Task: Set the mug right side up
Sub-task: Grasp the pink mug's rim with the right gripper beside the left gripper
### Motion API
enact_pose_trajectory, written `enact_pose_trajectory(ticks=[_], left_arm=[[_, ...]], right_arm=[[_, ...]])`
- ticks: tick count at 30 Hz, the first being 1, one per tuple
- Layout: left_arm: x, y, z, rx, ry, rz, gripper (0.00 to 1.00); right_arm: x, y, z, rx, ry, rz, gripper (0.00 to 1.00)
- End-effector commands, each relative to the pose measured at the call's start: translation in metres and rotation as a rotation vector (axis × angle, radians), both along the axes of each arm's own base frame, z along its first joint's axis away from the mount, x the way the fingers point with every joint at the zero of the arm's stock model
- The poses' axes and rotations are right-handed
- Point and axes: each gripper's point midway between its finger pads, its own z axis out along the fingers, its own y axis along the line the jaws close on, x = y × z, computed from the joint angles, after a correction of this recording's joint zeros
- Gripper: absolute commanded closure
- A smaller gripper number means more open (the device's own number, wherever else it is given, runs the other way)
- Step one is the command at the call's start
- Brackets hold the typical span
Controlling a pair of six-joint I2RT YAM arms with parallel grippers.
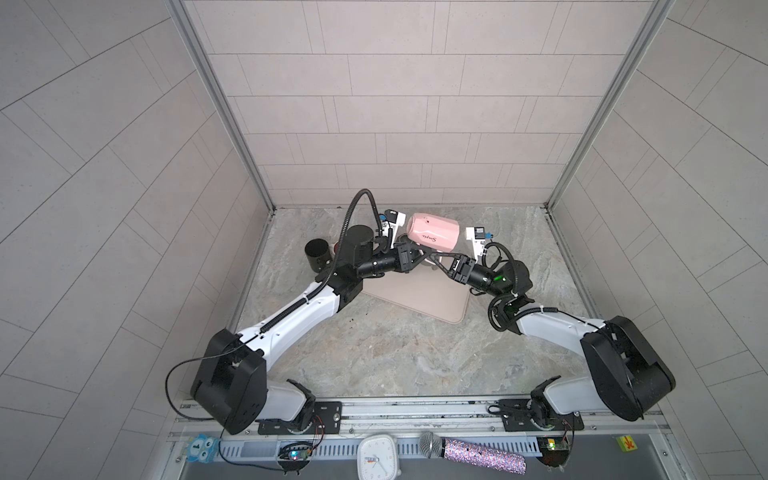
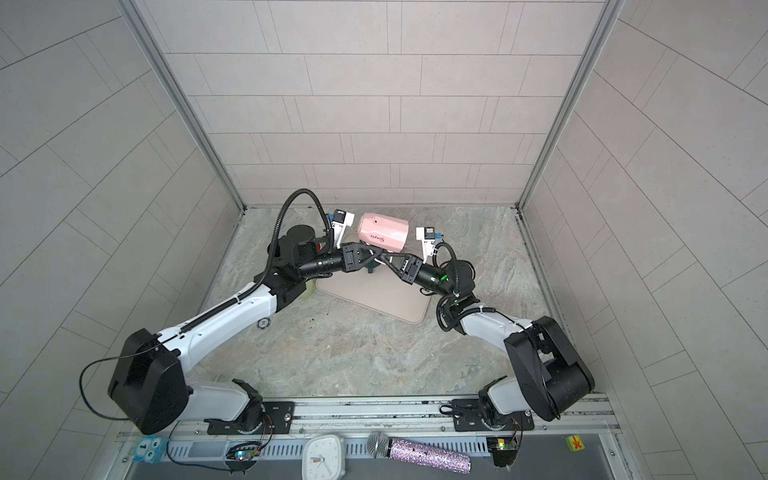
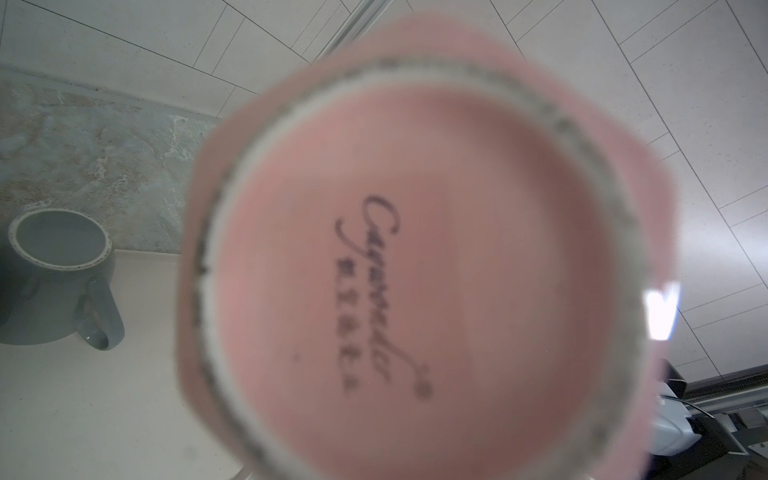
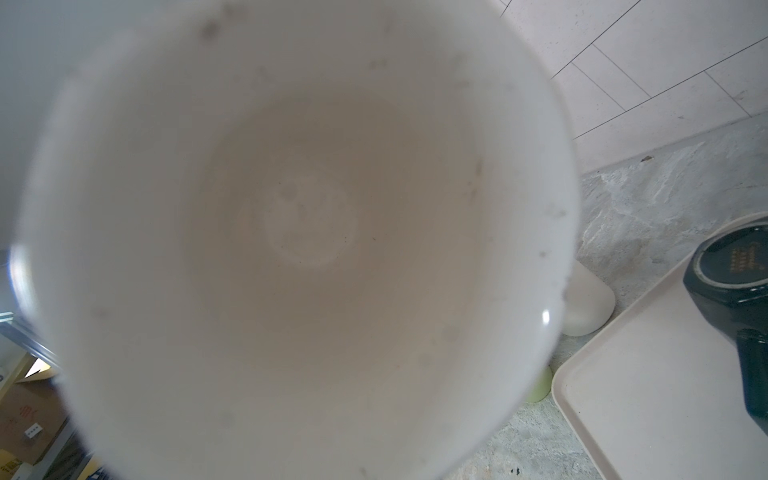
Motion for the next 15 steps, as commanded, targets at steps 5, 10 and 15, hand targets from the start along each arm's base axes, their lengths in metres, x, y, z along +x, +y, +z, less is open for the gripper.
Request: enact_pose_trajectory(ticks=[5,10,15], left_arm=[[-0.014,-0.013,0.011,0.012,-0.056,-0.077,1.0],[-0.01,-0.012,0.008,0.024,-0.05,-0.053,0.71],[-0.01,-0.013,0.005,0.032,-0.056,-0.043,0.27]], right_arm=[[-0.013,-0.004,0.037,0.019,-0.12,-0.014,1.0],[-0.02,-0.007,0.043,-0.025,-0.158,-0.051,1.0],[-0.025,-0.008,0.049,-0.036,-0.176,-0.072,1.0]])
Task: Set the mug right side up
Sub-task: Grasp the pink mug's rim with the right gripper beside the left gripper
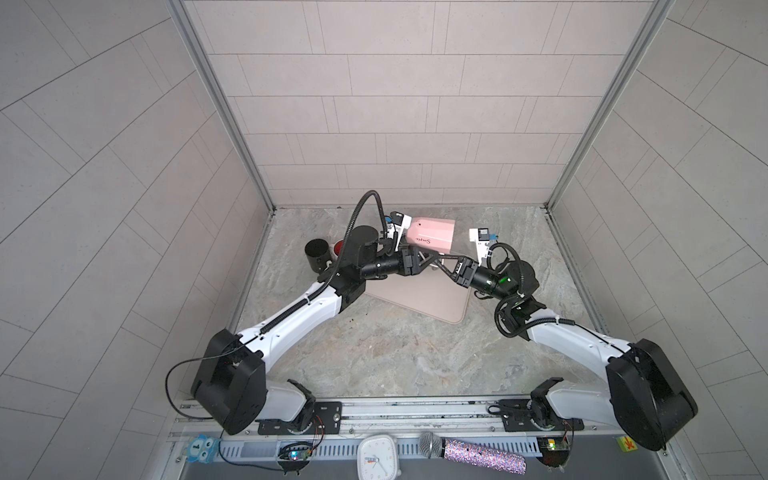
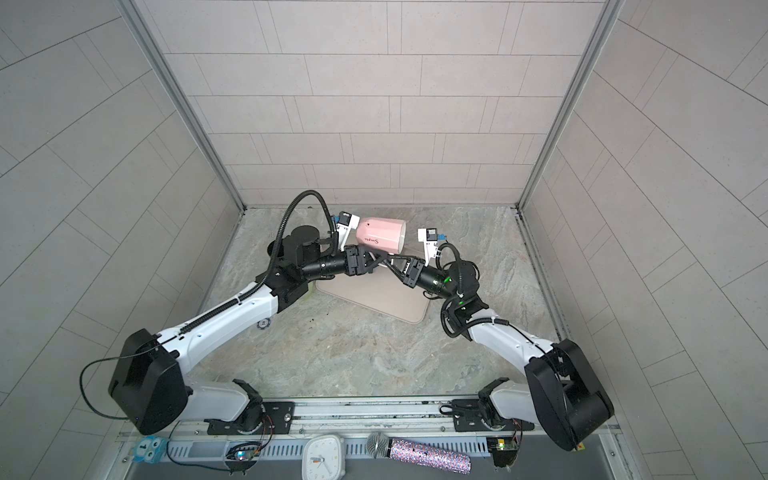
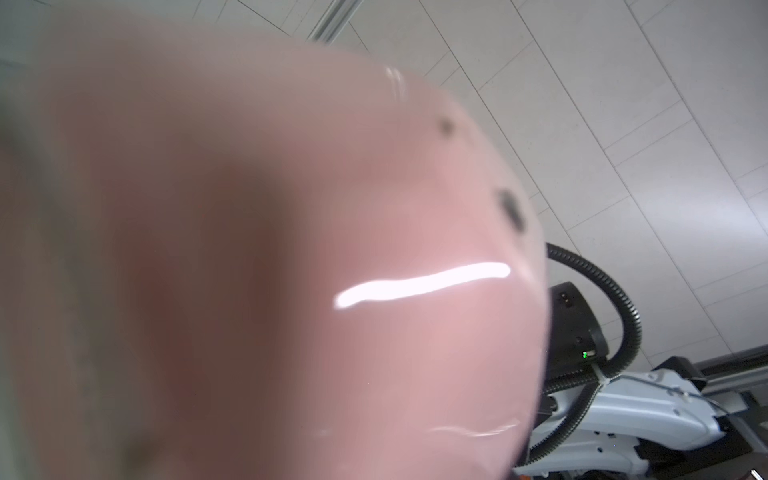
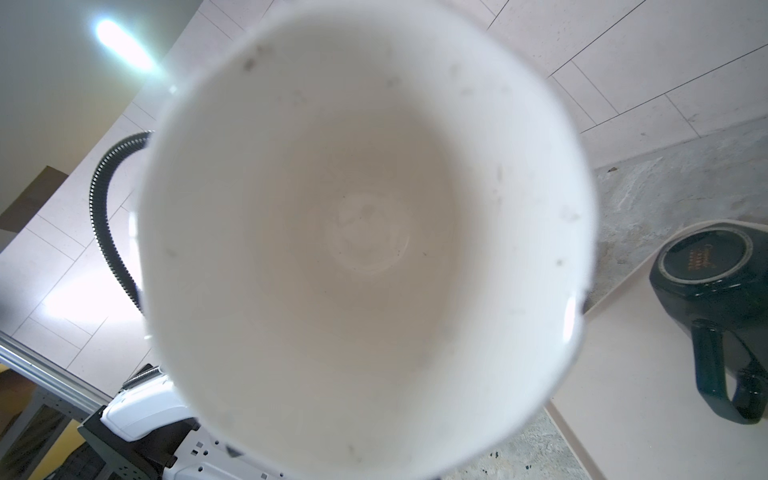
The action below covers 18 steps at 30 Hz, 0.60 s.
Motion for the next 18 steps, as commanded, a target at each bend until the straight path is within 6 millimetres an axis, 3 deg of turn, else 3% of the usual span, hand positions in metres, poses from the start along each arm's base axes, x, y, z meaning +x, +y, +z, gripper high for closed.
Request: enact_pose_trajectory(ticks=[1,3,7,14,18], left_arm=[[-0.001,-0.004,0.007,-0.002,-0.04,-0.008,0.23],[0.0,-0.005,0.007,0.001,-0.048,-0.001,0.18],[0.003,-0.004,0.007,0.002,-0.05,0.017,0.0],[0.007,0.001,0.005,0.017,-0.063,0.055,0.0],[0.012,0.006,-0.008,0.073,-0.046,0.096,0.0]], right_arm=[[-0.01,-0.004,0.04,0.044,-0.148,-0.026,1.0],[-0.008,-0.004,0.051,0.059,-0.166,-0.033,1.0],[-0.002,-0.005,0.041,0.033,-0.137,-0.069,1.0],[0.002,-0.013,0.032,-0.051,-0.128,-0.141,1.0],[0.004,-0.023,0.023,-0.129,-0.118,-0.207,1.0]])
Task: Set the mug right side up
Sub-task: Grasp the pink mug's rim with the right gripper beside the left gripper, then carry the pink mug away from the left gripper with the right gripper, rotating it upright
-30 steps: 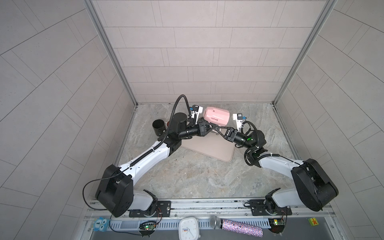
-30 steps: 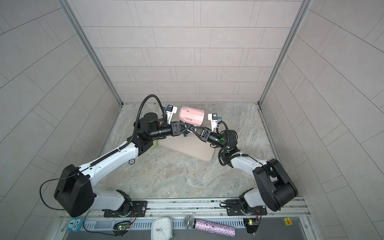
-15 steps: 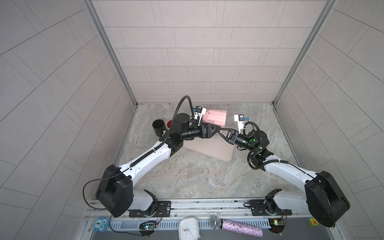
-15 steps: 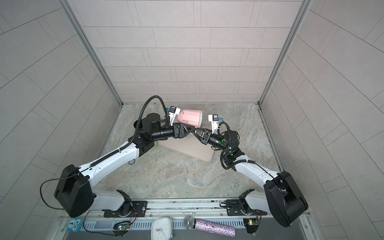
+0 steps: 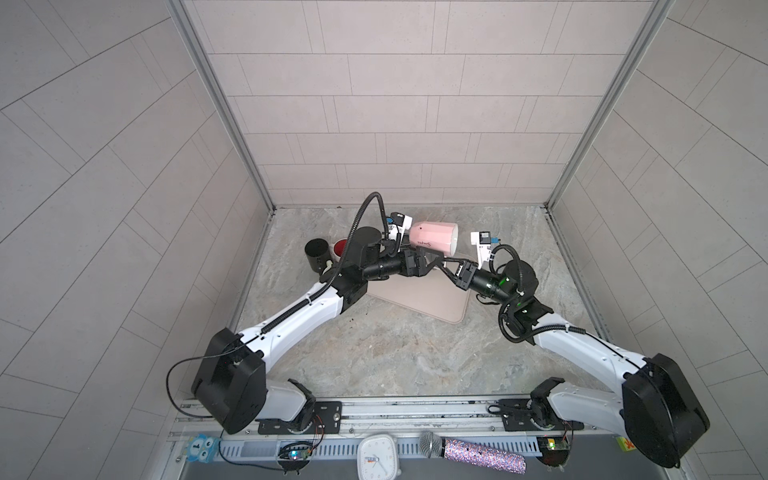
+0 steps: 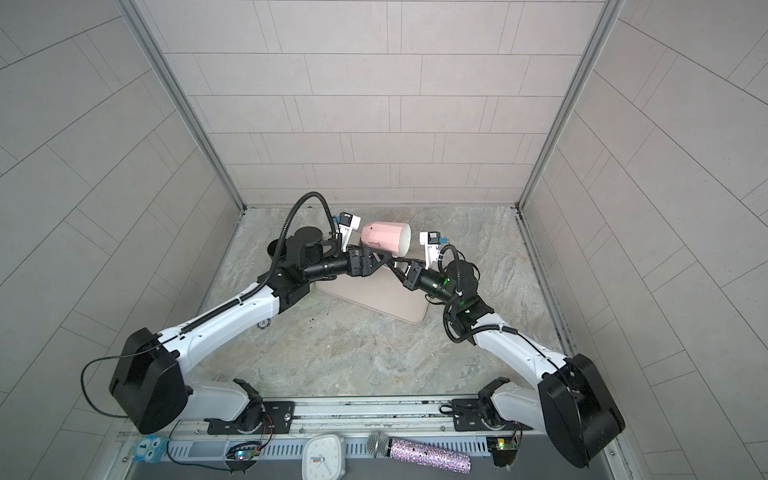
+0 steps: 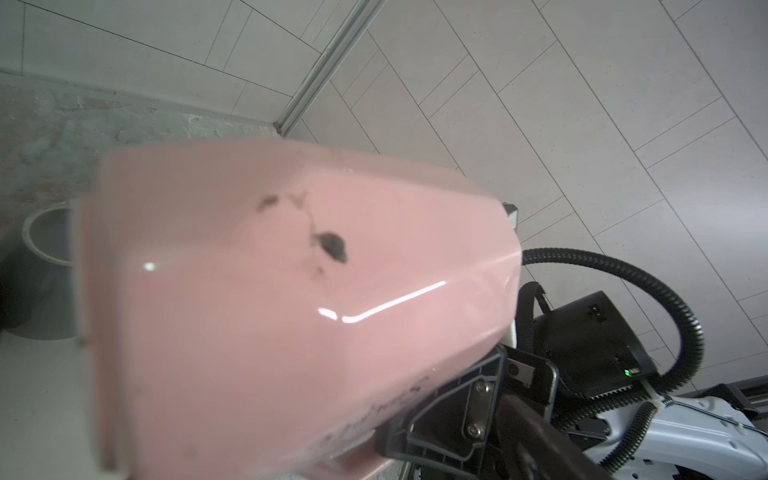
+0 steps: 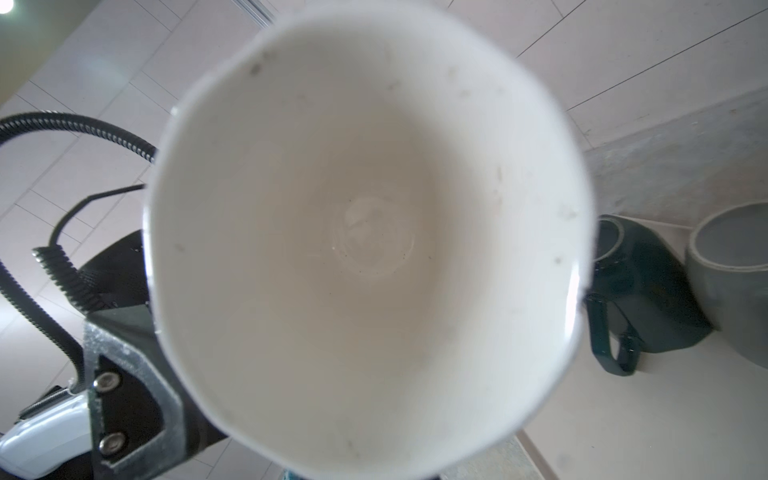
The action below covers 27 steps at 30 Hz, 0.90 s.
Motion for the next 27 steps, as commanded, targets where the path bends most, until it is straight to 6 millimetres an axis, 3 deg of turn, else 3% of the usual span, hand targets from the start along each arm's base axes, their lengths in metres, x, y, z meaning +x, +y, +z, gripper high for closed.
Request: enact_pose_trajectory(ticks=[1,27], left_arm=[[0.004,0.004,-0.001,0.034,-0.028,0.034,0.0],[0.016,0.015,-0.034,0.17,-0.014,0.107,0.0]], right_arm=[[-0.002,-0.011,0.042,-0.02,-0.149,-0.074,1.0],[0.012,-0.069,0.015,-0.217,-0.105,-0.332,1.0]])
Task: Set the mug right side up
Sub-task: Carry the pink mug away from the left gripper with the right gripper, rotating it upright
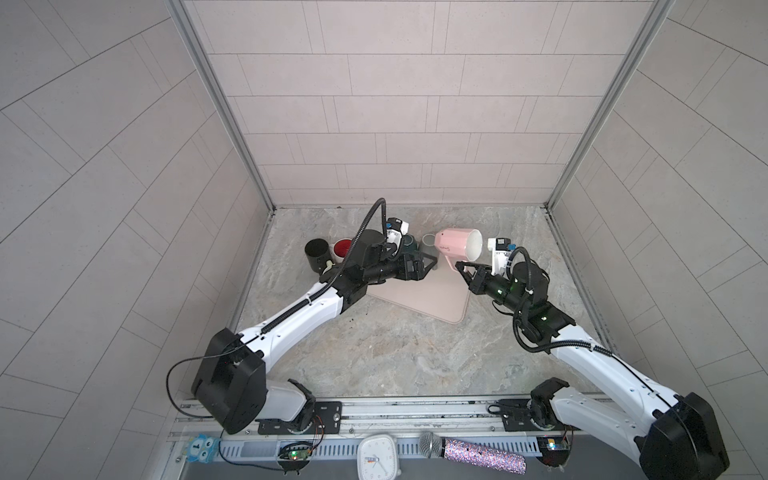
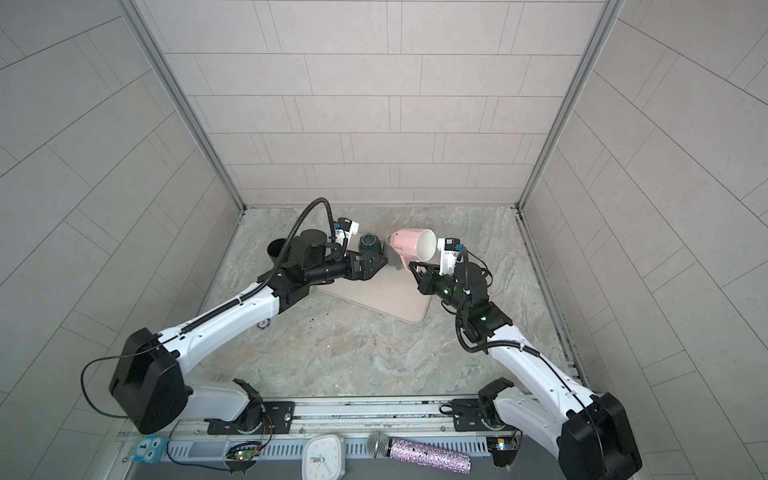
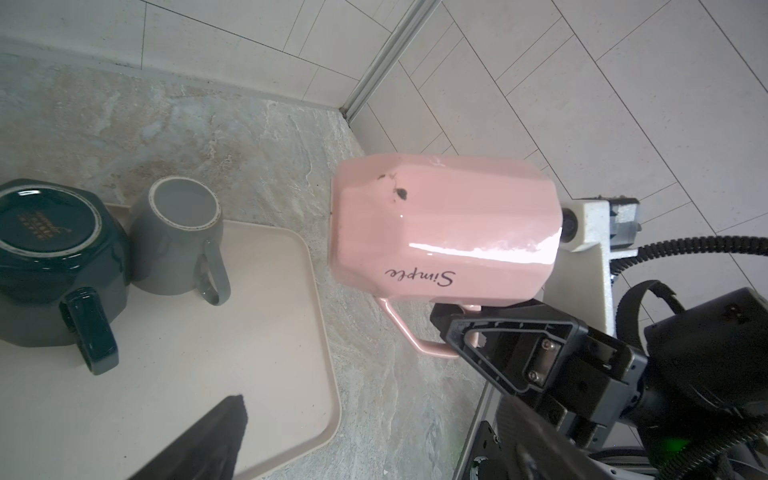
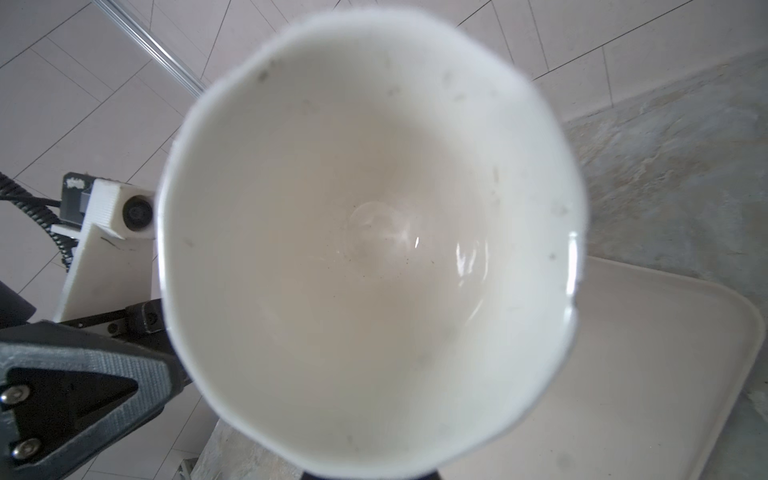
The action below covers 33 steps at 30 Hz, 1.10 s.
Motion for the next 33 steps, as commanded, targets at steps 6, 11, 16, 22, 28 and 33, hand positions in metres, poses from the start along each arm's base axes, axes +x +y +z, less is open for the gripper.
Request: enact_pose_trajectory(ticks=[6,11,16,22,28,33], left_arm=[[0.022,-0.009,-0.01,0.015,-0.002,0.039,0.0],[0.028,-0.008,-0.025,0.048,0.033,0.063,0.0],[0.028,0.003,-0.038,0.124,0.033,0.099,0.0],[0.018,0.036,-0.052,0.272,-0.009,0.169,0.0],[0.009,0.064,-0.059,0.325,-0.061,0.25,0.0],[0.0,0.069,-0.073,0.305,-0.037,0.257,0.0]], right_arm=[[0.01,-0.023,0.038,-0.038,-0.138,-0.108,1.0],[0.014,-0.037,0.035,-0.087,-0.128,-0.156,1.0],[0.019,-0.06,0.02,-0.159,-0.078,-0.246,1.0],[0.027,-0.099,-0.003,-0.25,0.022,-0.366,1.0],[0.034,-0.139,-0.022,-0.396,0.129,-0.458,1.0],[0.041,-0.168,-0.037,-0.452,0.2,-0.539,1.0]])
